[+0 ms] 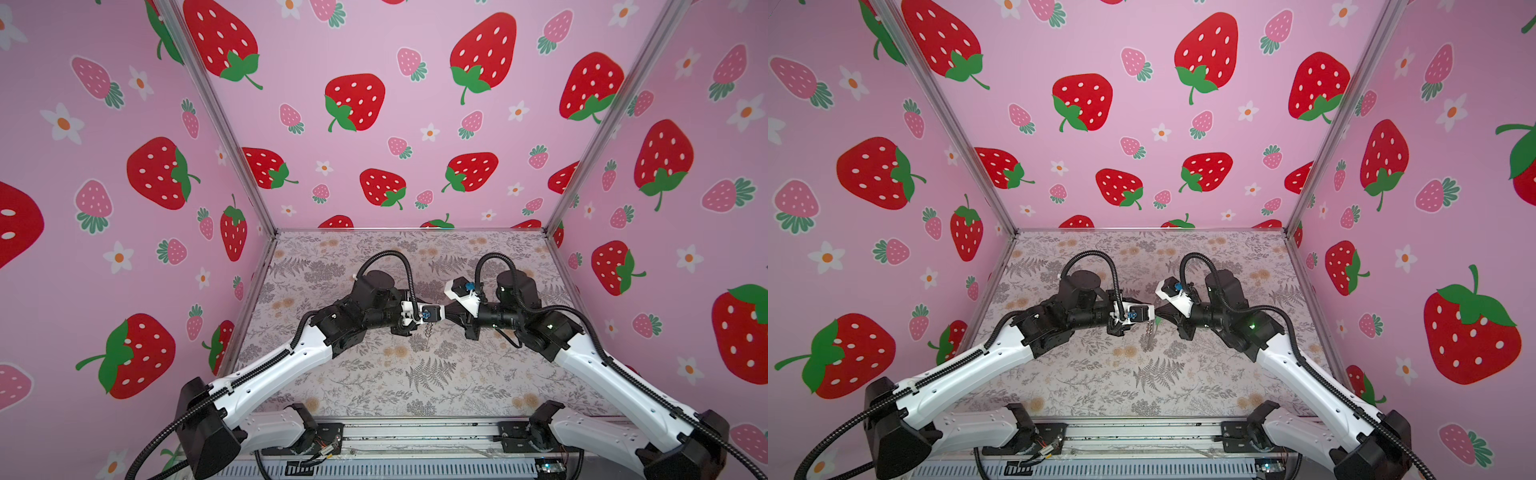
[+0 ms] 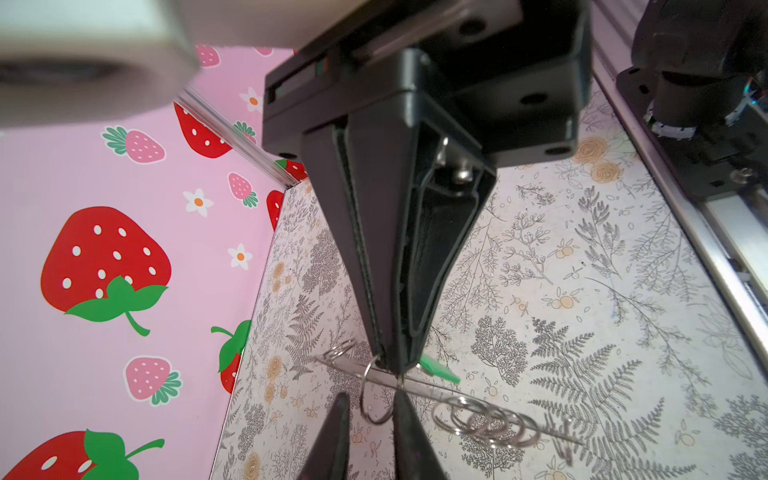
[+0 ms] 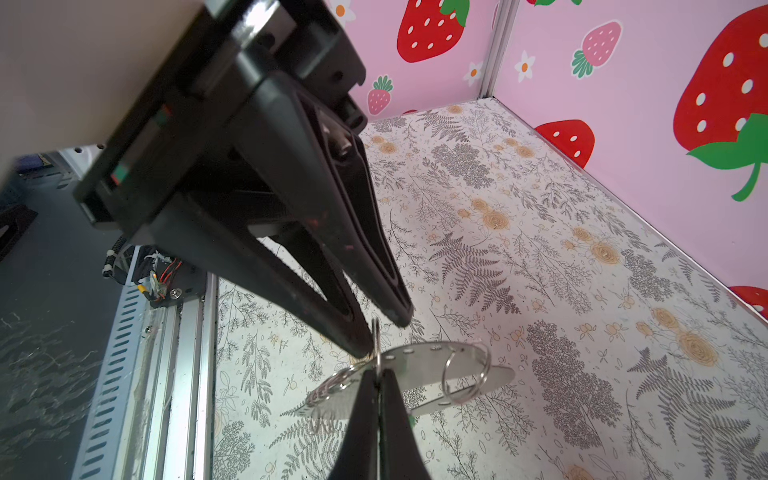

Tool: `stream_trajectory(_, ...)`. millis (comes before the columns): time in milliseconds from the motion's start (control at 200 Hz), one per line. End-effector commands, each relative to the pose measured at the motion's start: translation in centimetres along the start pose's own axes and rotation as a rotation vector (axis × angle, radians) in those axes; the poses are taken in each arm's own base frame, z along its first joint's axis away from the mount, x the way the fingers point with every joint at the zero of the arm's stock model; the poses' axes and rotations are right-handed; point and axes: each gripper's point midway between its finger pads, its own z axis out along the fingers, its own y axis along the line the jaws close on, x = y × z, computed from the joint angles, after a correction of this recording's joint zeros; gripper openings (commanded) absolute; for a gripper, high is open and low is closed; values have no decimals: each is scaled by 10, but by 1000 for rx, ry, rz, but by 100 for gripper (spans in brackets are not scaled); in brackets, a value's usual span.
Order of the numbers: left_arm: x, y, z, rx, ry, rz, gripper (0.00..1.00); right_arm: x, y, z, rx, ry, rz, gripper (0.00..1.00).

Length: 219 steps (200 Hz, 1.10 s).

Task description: Put the keys on the keyring

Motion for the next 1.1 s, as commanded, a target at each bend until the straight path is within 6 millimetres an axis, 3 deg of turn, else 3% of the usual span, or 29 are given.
stream_trajectory(0, -16, 17, -5, -39, -22, 27, 21, -12, 5, -4, -30, -33, -29, 0)
stream_trajectory(400, -8, 13, 5, 3, 16, -21, 12, -18, 3, -4, -24, -44, -43, 0)
stream_trajectory(505, -7, 12, 6, 15, 28, -31, 7, -18, 3, -5, -17, -45, -51, 0)
stream_trajectory(550, -7, 12, 6, 16, 26, -31, 0, -18, 2, -5, -15, -45, -53, 0)
stream_trajectory(740, -11, 9, 4, 44, -5, -79, 0, -19, -3, -8, 31, -47, -80, 0)
stream_trajectory(880, -14, 20, -4, 42, -84, -206, 0, -24, -16, -21, 150, -59, -132, 27)
stream_trajectory(1091, -18, 42, -18, 13, -250, -387, 0, -19, -18, -25, 200, -113, -103, 40)
